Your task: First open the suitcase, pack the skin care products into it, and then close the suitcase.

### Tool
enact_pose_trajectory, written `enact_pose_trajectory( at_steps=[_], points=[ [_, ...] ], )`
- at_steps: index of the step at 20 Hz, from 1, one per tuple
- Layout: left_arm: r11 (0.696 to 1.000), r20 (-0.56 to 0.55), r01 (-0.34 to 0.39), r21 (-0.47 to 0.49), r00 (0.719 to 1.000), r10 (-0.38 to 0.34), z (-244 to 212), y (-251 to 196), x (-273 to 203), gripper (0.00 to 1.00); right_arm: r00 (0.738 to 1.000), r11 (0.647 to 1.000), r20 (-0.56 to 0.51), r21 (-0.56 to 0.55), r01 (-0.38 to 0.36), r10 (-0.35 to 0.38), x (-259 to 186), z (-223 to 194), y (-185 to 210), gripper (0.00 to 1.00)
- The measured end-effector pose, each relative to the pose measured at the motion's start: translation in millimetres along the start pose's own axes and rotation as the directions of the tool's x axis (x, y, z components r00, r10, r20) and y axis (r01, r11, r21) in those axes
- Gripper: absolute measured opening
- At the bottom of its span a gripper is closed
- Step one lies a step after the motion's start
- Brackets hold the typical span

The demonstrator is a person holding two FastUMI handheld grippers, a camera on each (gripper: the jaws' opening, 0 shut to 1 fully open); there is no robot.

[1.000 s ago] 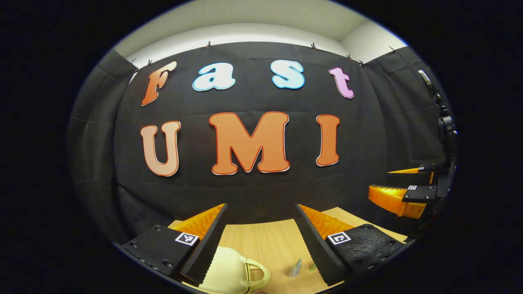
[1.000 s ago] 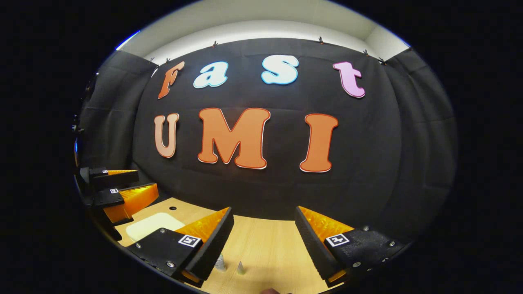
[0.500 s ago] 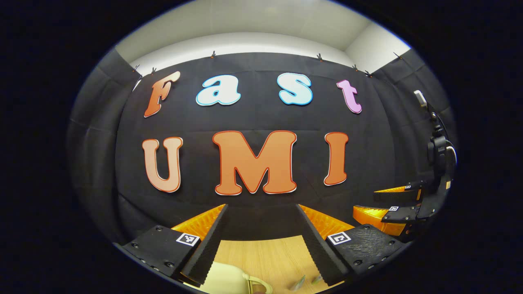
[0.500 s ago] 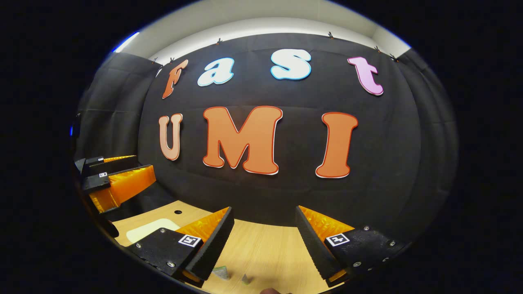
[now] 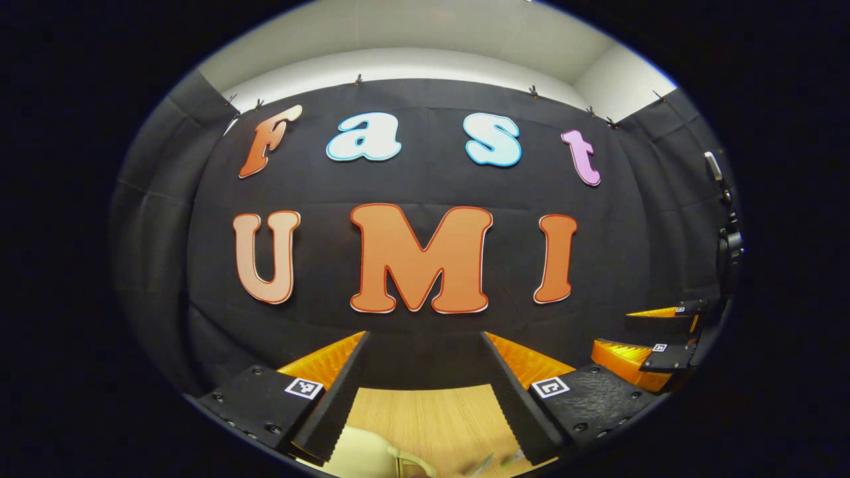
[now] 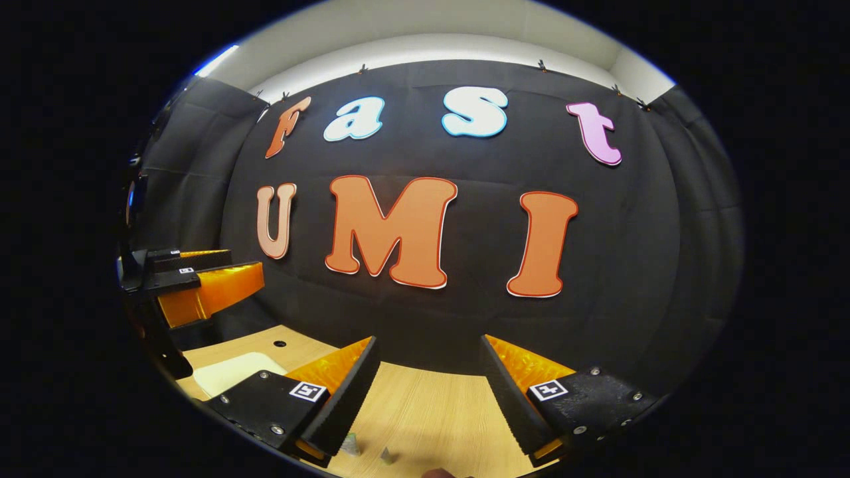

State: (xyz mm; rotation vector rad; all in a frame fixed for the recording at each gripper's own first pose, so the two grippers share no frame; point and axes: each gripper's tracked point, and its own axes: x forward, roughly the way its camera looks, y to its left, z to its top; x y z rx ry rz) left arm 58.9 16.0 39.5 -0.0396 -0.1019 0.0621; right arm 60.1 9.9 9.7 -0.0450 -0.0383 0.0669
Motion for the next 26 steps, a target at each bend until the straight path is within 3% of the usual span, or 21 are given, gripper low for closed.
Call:
enact_pose_trajectory(
  at_steps=[3,6,11,18,21,23,26],
  points=[
    [0.998,-0.010,0.012,0.069,1.000,-0.011,-16,-9,-8,0.99,1.000,1.000,-0.009,-0.013,-0.006,0.006,-10,-13,1,0.95],
    [0.989,-0.081,0.048,0.141,0.996,-0.037,-55,-20,-14,0.98,0.998,0.998,-0.013,0.015,-0.063,0.063,-17,-20,13,0.95],
    [0.956,-0.206,0.074,0.283,0.978,-0.014,-122,-17,-37,0.98,0.999,0.999,-0.013,-0.009,-0.036,0.036,-25,-22,2,0.95],
    [0.878,-0.404,0.140,0.458,0.912,0.066,-221,7,-62,0.99,1.000,1.000,-0.028,-0.009,-0.006,0.006,-39,-37,-18,0.95],
    [0.863,-0.478,0.189,0.467,0.876,0.066,-256,12,-71,0.98,1.000,1.000,-0.025,-0.016,0.003,-0.004,-43,-41,-26,0.95],
    [0.834,-0.509,0.220,0.506,0.856,0.083,-270,16,-72,0.98,1.000,1.000,-0.025,-0.012,0.014,-0.014,-45,-44,-32,0.95],
    [0.744,-0.527,0.279,0.606,0.842,0.113,-291,20,-79,0.98,0.999,0.999,-0.043,-0.012,0.030,-0.031,-50,-56,-41,0.95]
  ],
)
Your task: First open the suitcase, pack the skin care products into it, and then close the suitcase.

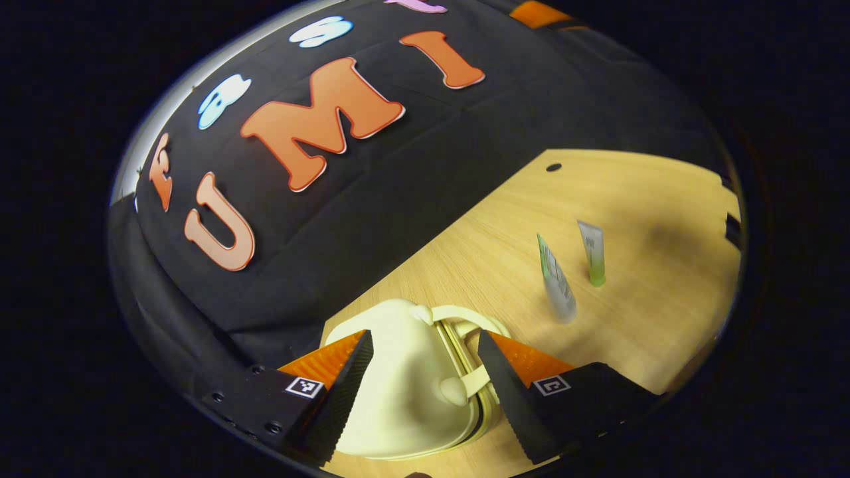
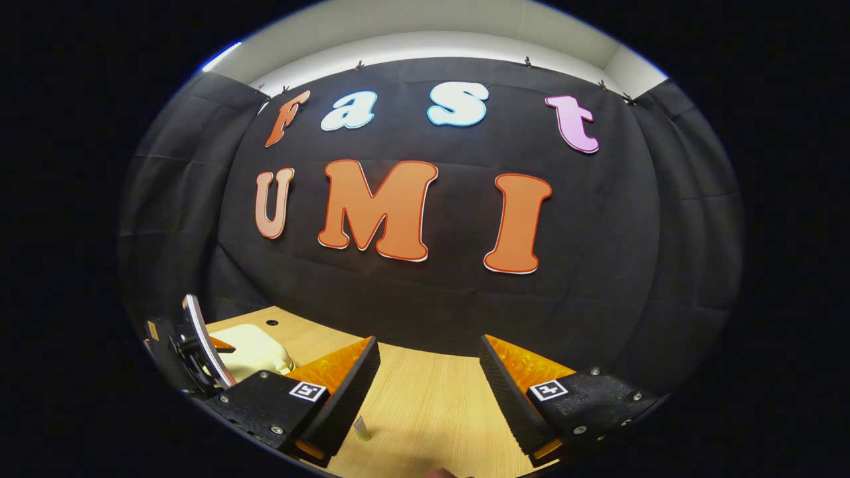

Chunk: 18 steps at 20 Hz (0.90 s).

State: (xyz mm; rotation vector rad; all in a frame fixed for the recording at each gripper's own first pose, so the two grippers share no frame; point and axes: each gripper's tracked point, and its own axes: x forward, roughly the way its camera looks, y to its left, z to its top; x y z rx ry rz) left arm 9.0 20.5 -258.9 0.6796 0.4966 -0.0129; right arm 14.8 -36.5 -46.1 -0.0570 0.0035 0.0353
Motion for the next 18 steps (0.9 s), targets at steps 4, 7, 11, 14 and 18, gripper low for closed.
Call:
enact_pose_trajectory(
  at_steps=[4,7,11,14,18],
  points=[
    [0.983,0.024,0.032,0.181,0.999,-0.037,-7,-27,1,0.97,1.000,1.000,-0.022,-0.005,0.022,-0.022,-4,-9,-13,0.95],
    [0.937,-0.013,0.025,0.349,1.000,-0.022,-22,-40,16,0.96,0.999,1.000,-0.030,0.015,0.024,-0.024,-3,-14,-16,0.95],
    [0.872,-0.067,0.046,0.488,0.998,-0.015,-37,-57,34,0.86,0.999,1.000,-0.026,0.008,0.027,-0.027,-5,-16,-21,0.95],
    [0.848,-0.125,0.054,0.528,0.992,0.014,-51,-62,48,0.59,0.999,0.999,-0.034,0.012,0.031,-0.031,-9,-21,-26,0.95],
    [0.893,-0.126,0.049,0.448,0.992,0.008,-45,-56,38,0.04,0.999,0.999,-0.036,0.016,0.030,-0.030,-10,-24,-33,0.95]
  ],
)
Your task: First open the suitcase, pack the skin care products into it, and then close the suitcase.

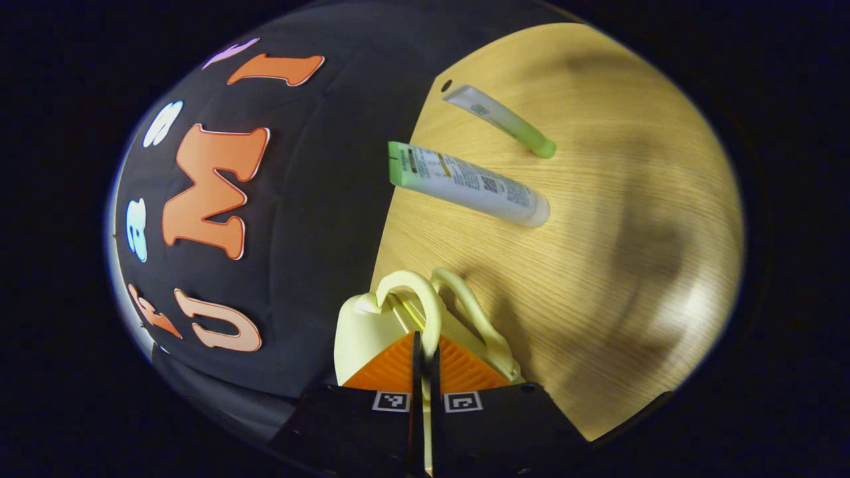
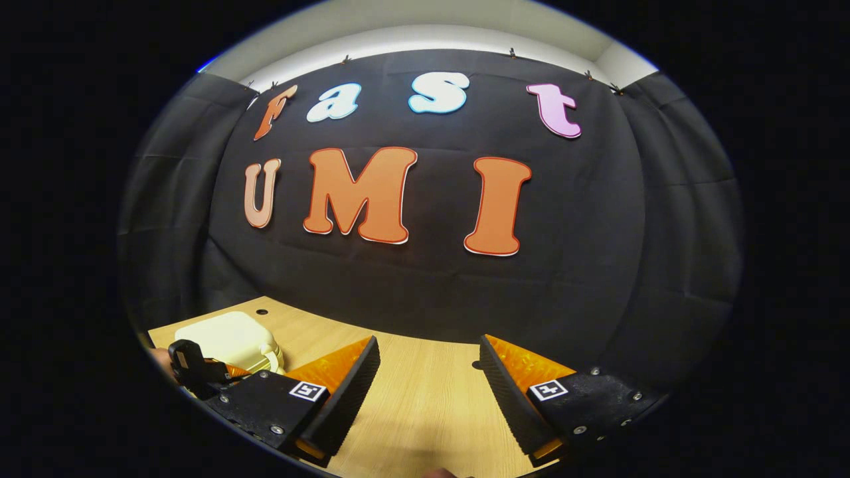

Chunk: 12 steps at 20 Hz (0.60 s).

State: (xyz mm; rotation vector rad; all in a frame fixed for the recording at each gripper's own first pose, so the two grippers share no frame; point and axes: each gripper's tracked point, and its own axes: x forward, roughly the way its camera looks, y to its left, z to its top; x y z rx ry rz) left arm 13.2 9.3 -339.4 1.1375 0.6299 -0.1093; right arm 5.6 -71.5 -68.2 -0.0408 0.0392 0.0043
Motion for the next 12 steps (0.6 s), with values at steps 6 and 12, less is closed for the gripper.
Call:
enact_pose_trajectory(
  at_steps=[6,12],
  points=[
    [0.921,0.028,-0.082,-0.381,0.995,0.100,8,24,-6,0.04,0.998,0.998,-0.004,0.004,-0.064,0.064,8,-5,5,0.96],
    [0.730,-0.014,-0.158,-0.665,0.980,0.200,10,32,1,0.04,0.988,0.988,-0.028,0.014,-0.153,0.153,16,-17,27,0.96]
  ],
)
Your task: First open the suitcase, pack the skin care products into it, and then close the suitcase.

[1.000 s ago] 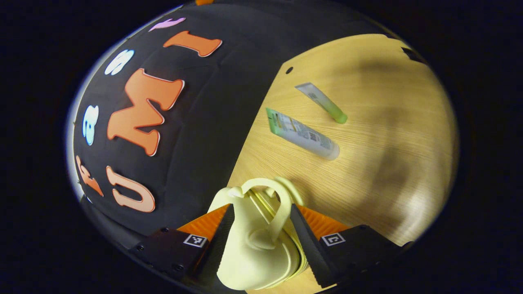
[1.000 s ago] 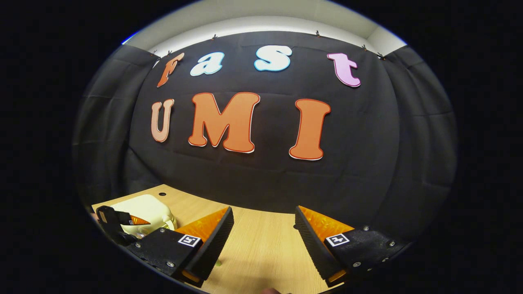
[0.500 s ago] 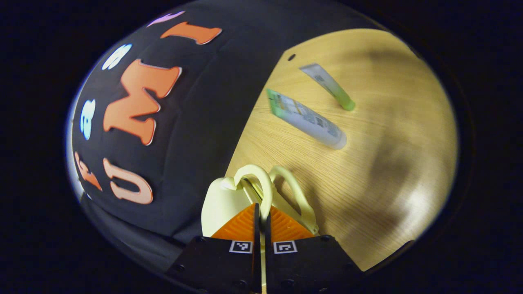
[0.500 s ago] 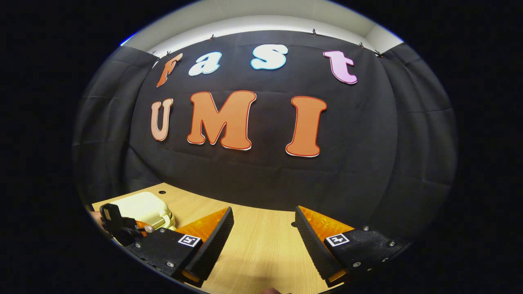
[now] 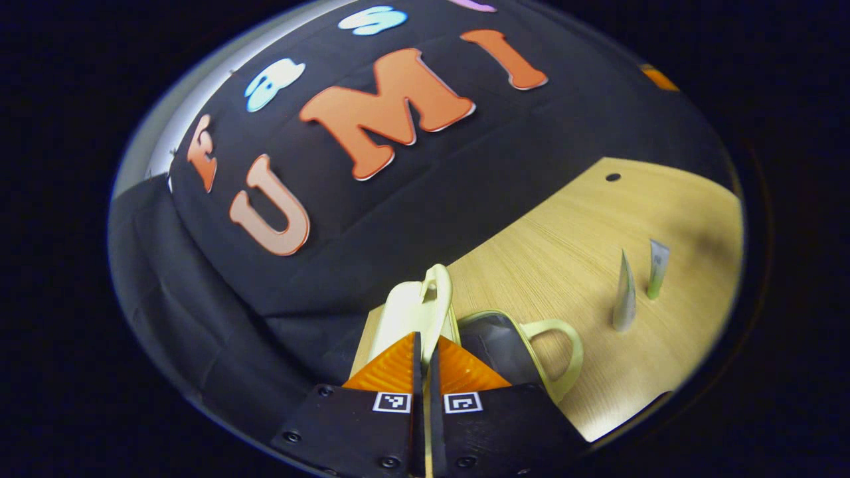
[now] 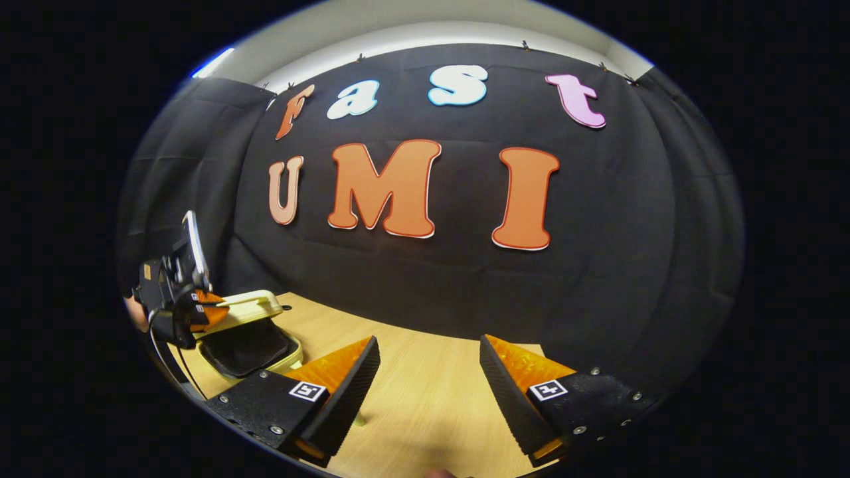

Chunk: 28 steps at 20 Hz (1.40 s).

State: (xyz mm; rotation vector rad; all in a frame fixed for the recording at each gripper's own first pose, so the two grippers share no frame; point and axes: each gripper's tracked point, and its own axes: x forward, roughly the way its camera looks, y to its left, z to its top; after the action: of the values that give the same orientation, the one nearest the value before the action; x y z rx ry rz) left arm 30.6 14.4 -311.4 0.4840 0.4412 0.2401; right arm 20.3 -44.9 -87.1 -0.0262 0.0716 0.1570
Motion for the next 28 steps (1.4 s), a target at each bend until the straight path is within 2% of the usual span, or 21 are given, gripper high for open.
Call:
enact_pose_trajectory(
  at_steps=[3,7,8,12,14,16,18,22,23,25,27,28],
  points=[
    [0.990,0.014,-0.025,-0.138,1.000,0.027,3,1,0,0.04,1.000,1.000,-0.020,-0.006,-0.017,0.017,0,-2,13,0.96],
    [0.936,0.024,-0.053,-0.347,0.998,0.065,4,9,-1,0.04,0.999,1.000,-0.051,-0.018,-0.011,0.010,9,-1,46,0.95],
    [0.928,0.025,-0.062,-0.366,0.997,0.076,4,11,0,0.04,0.999,1.000,-0.052,-0.009,-0.010,0.010,9,1,57,0.96],
    [0.912,0.002,-0.114,-0.395,0.992,0.125,-6,15,1,0.04,0.998,1.000,-0.058,-0.011,-0.002,0.001,18,10,109,0.95],
    [0.878,-0.041,-0.160,-0.451,0.987,0.158,-8,15,1,0.04,0.997,1.000,-0.079,-0.005,-0.011,0.011,23,9,139,0.95],
    [0.867,-0.072,-0.185,-0.463,0.983,0.171,-10,18,5,0.04,0.996,1.000,-0.089,0.021,-0.017,0.019,25,12,164,0.96],
    [0.859,-0.102,-0.187,-0.477,0.982,0.157,-16,19,10,0.04,0.994,0.999,-0.107,0.044,-0.005,0.010,28,10,187,0.95],
    [0.840,-0.170,-0.161,-0.519,0.982,0.083,-33,15,21,0.04,0.988,0.996,-0.147,0.075,0.055,-0.043,31,2,210,0.95],
    [0.840,-0.198,-0.159,-0.518,0.978,0.062,-41,12,25,0.04,0.985,0.994,-0.159,0.079,0.077,-0.063,30,1,213,0.96],
    [0.864,-0.295,-0.155,-0.479,0.956,0.008,-63,-3,37,0.04,0.979,0.991,-0.177,0.071,0.114,-0.100,26,-2,213,0.96],
    [0.867,-0.337,-0.149,-0.476,0.941,-0.024,-66,-7,41,0.04,0.973,0.988,-0.195,0.064,0.138,-0.124,25,-4,210,0.96],
    [0.867,-0.361,-0.178,-0.466,0.933,-0.003,-70,-4,43,0.04,0.970,0.987,-0.201,0.060,0.149,-0.135,24,-4,208,0.95]
  ],
)
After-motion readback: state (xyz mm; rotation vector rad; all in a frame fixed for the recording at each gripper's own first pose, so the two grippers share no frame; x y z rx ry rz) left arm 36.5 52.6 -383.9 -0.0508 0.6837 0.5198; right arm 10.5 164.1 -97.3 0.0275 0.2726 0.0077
